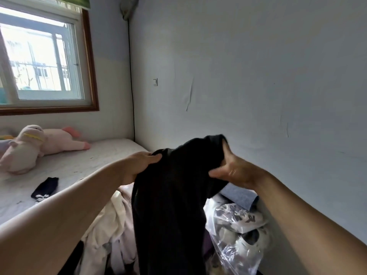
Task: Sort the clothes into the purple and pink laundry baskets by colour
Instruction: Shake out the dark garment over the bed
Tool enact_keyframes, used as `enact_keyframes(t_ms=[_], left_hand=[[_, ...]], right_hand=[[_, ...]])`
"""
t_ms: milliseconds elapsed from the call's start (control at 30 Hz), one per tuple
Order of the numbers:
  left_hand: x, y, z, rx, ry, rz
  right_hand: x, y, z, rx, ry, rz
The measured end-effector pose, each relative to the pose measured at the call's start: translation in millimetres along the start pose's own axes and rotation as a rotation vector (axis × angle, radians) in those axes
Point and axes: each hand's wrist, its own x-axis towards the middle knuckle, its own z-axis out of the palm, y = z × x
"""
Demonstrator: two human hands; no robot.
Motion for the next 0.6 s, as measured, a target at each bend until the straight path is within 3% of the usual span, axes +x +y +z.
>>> enact_keyframes(t_ms=[100,200,267,333,400,467,533,600], left_hand=[[7.8,0.2,6.3,0.043,0.211,0.066],[7.9,-3.7,3.6,0.331,0.471,0.163],[3.3,-2.5,3.6,0.322,0.443,0.151],[-0.4,1.3,4.2,0.146,0.314,0.113],[-0.6,6.9,1.5,-0.044,0.281,0.109],[-1.6,14.1,-3.7,-0.156,0.269,0.124],[-4.3,21.3,-9.9,-0.2,0.195,0.116],[-10.0,26.9,-17.5,-0.123,0.071,0.12]], right_hand=[[1.4,12.4,-0.2,-0.312,0.11,0.1],[4.7,9.0,-15.5,-0.191,0.345,0.085],[6.4,6.1,-17.3,-0.062,0.432,0.044],[5.9,0.8,-10.6,0.141,0.454,0.01],[3.6,-5.1,-6.4,0.329,0.394,0.004],[-2.1,-12.8,-4.8,0.345,0.227,0.001],[-6.6,-17.9,-6.7,0.035,0.1,0.001],[-5.8,-18.4,-5.4,-0.464,0.108,0.005]])
